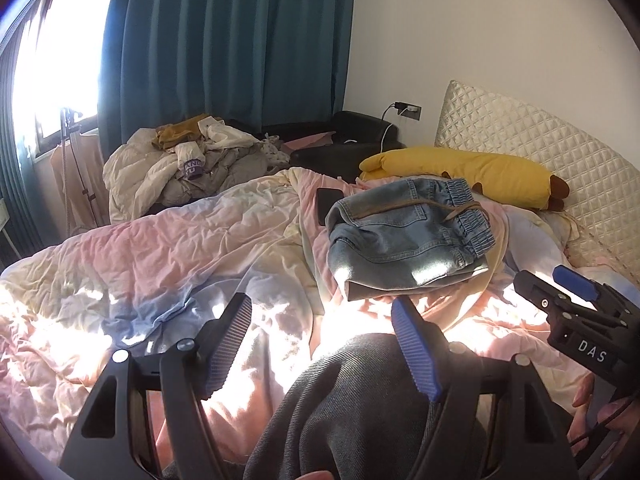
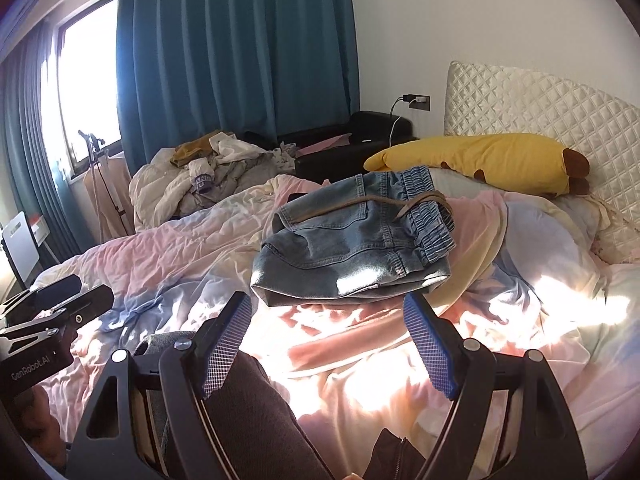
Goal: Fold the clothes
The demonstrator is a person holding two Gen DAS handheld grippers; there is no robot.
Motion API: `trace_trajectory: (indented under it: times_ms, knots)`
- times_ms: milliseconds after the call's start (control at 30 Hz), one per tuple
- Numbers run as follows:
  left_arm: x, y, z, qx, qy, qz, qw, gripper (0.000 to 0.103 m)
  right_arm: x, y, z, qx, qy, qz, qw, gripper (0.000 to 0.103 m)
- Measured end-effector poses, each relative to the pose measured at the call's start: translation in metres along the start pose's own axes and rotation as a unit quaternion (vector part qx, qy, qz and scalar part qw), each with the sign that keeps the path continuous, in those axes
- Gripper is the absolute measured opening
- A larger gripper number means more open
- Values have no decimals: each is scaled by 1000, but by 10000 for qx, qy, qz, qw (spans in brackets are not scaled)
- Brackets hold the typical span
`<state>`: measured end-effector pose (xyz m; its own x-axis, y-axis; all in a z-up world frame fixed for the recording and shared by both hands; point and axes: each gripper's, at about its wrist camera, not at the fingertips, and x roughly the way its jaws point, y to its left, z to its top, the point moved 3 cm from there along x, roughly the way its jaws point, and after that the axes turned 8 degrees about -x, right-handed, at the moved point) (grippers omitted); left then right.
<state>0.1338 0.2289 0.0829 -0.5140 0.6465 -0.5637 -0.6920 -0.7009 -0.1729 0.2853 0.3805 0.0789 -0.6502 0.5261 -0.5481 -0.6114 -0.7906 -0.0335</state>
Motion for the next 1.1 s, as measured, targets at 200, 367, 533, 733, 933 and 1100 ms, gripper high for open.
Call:
trace_trajectory:
  times_ms: [200, 367, 533, 733, 933, 1100]
  knots:
    - [0, 5, -1, -92, 17, 28, 10000, 74, 1, 4, 3, -48, -14, -37, 10000, 79]
    - [1, 6, -3, -79, 59, 44, 9999, 74, 1, 4, 4, -65, -26, -48, 10000, 79]
    - [2, 7, -4, -79, 79, 50, 9999, 74, 2, 6, 4, -77, -25, -57, 10000, 79]
    - [1, 8, -5, -104, 75, 58, 9999, 74, 2, 8, 2, -72, -5, -92, 9999, 79]
    - [0, 10, -5, -104, 75, 71, 9999, 74, 4, 9, 0, -61, 17, -122, 9999, 79]
    - [7, 14, -7, -18, 37, 53, 10000, 74, 8, 8, -3, -28, 34, -184, 9998, 79]
